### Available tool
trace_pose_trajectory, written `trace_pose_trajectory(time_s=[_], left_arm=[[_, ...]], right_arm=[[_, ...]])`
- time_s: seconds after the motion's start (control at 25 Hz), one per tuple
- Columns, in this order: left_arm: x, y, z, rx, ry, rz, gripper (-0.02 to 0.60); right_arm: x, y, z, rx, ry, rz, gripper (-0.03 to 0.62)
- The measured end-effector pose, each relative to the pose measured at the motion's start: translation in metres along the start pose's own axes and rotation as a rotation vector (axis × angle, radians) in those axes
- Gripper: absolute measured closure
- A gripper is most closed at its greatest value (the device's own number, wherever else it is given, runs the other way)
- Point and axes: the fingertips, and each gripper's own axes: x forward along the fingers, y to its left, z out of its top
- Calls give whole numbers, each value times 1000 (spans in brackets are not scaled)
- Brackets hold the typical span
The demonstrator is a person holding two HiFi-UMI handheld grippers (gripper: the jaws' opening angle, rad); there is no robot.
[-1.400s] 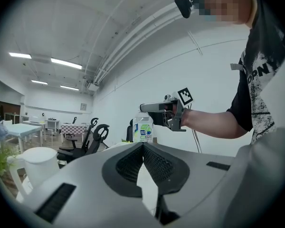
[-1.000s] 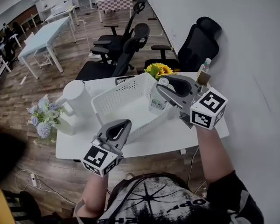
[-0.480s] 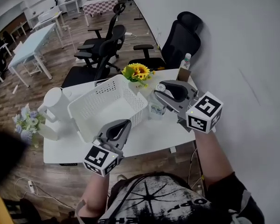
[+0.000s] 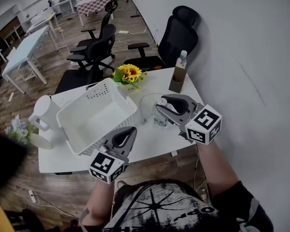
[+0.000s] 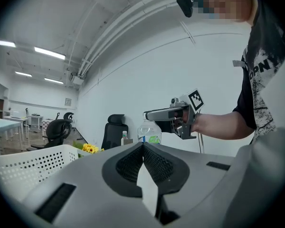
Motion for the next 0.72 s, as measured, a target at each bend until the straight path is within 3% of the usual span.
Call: trace_pose_trajectory(time_s=[0.72], left_arm=[[49,-5,-49,-57,122,1,571]], right_arm=[[2,-18,-113,39,21,-16,448]])
